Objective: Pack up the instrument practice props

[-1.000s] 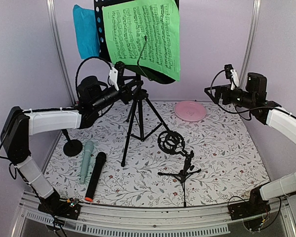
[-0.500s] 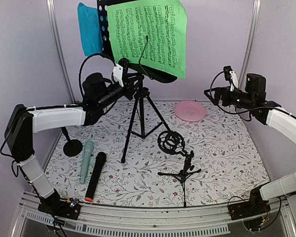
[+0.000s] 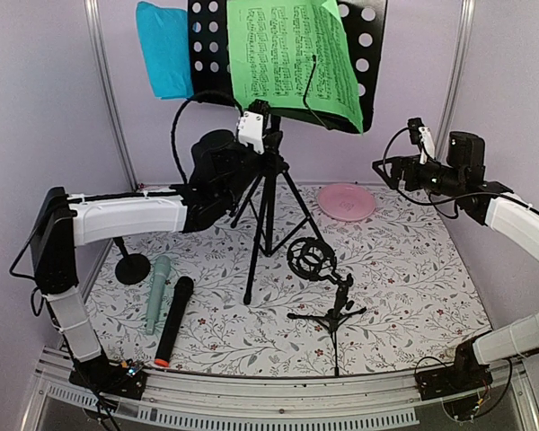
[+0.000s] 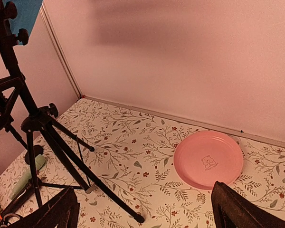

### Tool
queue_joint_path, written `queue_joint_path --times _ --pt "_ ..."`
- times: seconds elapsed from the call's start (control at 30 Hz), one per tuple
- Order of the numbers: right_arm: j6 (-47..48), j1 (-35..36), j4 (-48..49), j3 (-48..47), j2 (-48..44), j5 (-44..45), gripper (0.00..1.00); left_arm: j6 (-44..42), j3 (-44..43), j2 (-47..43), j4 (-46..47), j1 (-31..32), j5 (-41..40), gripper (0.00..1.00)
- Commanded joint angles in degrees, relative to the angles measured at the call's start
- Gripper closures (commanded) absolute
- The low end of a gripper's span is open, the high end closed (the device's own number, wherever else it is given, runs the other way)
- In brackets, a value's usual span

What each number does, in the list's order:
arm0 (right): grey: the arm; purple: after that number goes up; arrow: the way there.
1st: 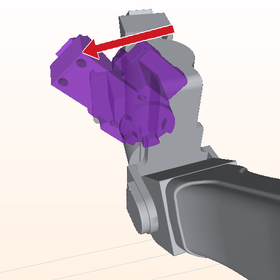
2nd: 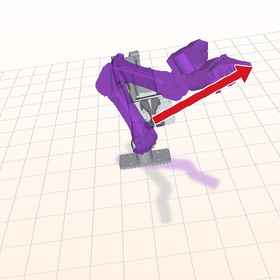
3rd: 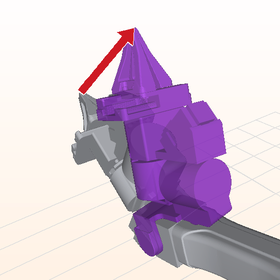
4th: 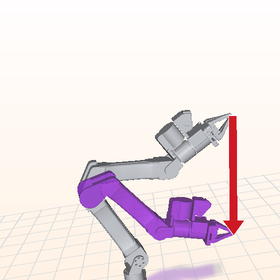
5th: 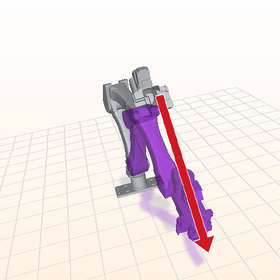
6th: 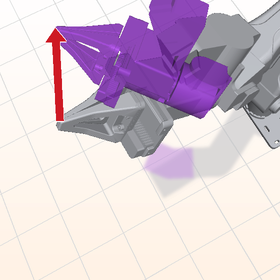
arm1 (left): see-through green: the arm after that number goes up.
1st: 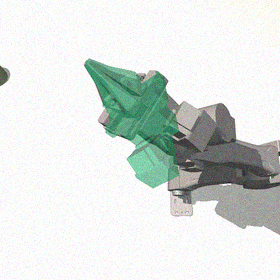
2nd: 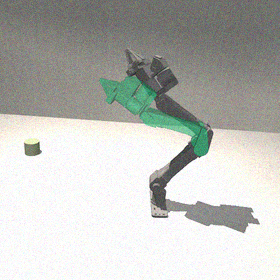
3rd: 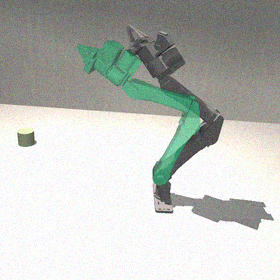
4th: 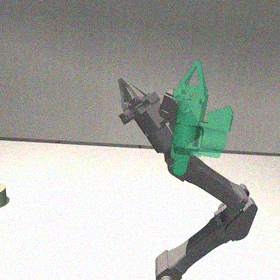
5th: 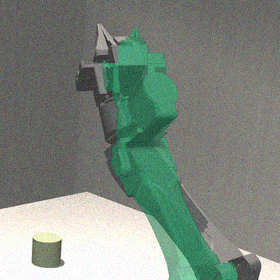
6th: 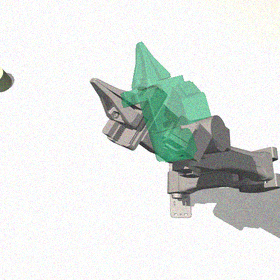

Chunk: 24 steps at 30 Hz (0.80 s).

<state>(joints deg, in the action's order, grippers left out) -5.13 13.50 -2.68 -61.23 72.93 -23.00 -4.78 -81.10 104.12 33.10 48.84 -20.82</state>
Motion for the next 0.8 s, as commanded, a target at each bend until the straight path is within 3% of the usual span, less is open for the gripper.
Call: queue_joint_path --times 0.0,0.07,0.23,0.53,0.77 --pt "-0.2 0.2 -0.1 -2.5 0.7 0.6 0.01 -1.6 -6.3 3.9 -5.8 4.0 -16.5 1.00" --pt "-0.5 0.4 -0.3 -2.5 0.6 0.5 0.01 -0.6 -7.2 5.1 -6.3 4.6 -20.7 1.00" --pt "-0.7 0.8 -1.2 -2.3 -0.1 0.5 0.01 3.8 -1.8 2.5 -2.2 5.3 -21.8 1.00" --pt "-1.0 1.6 -3.0 -2.0 -1.5 0.6 0.01 -1.4 10.6 -4.0 6.8 8.9 -23.7 1.00" --pt "-2.3 3.2 -3.0 -2.1 -1.8 1.2 0.01 -3.0 12.1 -4.9 6.8 10.8 -26.3 0.98"
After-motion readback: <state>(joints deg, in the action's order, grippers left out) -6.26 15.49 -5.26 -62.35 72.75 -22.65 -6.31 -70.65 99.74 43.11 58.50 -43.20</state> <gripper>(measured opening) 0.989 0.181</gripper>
